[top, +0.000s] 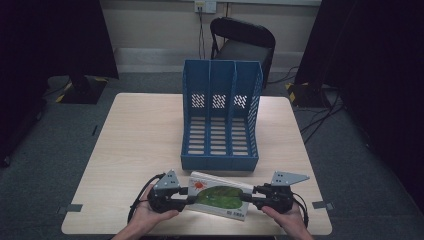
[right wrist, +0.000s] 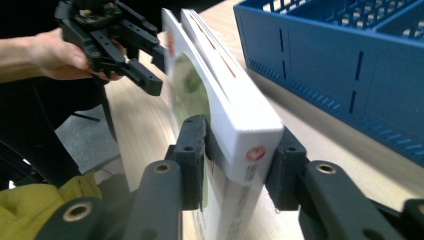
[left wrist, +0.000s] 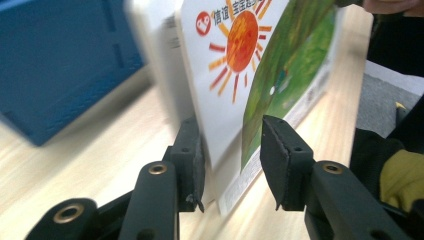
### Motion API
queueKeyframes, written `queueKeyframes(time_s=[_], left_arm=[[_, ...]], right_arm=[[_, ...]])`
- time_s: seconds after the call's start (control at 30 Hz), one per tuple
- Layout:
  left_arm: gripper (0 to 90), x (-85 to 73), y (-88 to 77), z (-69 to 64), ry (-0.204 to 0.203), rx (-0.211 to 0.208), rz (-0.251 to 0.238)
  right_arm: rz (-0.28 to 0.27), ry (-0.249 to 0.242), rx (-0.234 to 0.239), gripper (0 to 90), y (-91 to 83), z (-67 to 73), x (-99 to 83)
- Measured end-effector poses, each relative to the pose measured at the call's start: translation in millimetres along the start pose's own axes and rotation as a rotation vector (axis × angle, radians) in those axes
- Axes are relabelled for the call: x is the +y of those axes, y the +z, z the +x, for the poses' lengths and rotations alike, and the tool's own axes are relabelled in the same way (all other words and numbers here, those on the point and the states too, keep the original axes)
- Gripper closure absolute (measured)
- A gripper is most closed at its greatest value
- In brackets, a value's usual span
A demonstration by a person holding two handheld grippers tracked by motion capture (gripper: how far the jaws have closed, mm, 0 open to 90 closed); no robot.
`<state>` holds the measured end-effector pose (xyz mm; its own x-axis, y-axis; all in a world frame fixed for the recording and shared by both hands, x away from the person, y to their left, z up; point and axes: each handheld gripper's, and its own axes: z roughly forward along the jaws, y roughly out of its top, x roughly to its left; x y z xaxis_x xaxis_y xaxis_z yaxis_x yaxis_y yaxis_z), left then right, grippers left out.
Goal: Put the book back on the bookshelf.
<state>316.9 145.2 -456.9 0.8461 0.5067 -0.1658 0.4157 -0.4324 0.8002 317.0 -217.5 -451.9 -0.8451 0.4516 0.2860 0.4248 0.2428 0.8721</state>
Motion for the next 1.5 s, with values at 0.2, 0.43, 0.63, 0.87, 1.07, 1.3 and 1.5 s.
queueKeyframes(time_s=[0.2,0.43,0.63,0.87,1.07,1.3,1.5], left_arm=[[51.0,-3.1,8.6,5.1,-0.008,0.002,0.040],[46.7,-4.0,9.5,10.5,-0.027,-0.012,0.039],[39.2,-3.7,3.4,11.8,-0.049,0.019,0.033],[50.6,-5.9,8.4,15.3,-0.044,0.016,0.063],[60.3,-6.7,12.0,11.6,0.006,0.037,0.099],[60.2,-7.5,11.6,9.3,0.030,0.040,0.111],[61.3,-7.8,13.9,8.9,0.031,0.043,0.122]], right_arm=[[0.011,-0.010,0.041,67.9,2.2,2.1,0.2],[0.033,-0.045,0.049,69.4,7.8,9.9,2.3],[0.029,-0.117,0.022,74.1,9.8,16.4,12.5],[0.032,-0.147,0.029,74.9,12.0,17.1,16.7],[0.009,-0.102,0.058,72.1,13.4,19.3,8.9],[0.100,-0.097,0.079,64.9,30.1,21.7,-2.3],[0.124,-0.131,0.028,58.3,47.4,30.2,-2.8]])
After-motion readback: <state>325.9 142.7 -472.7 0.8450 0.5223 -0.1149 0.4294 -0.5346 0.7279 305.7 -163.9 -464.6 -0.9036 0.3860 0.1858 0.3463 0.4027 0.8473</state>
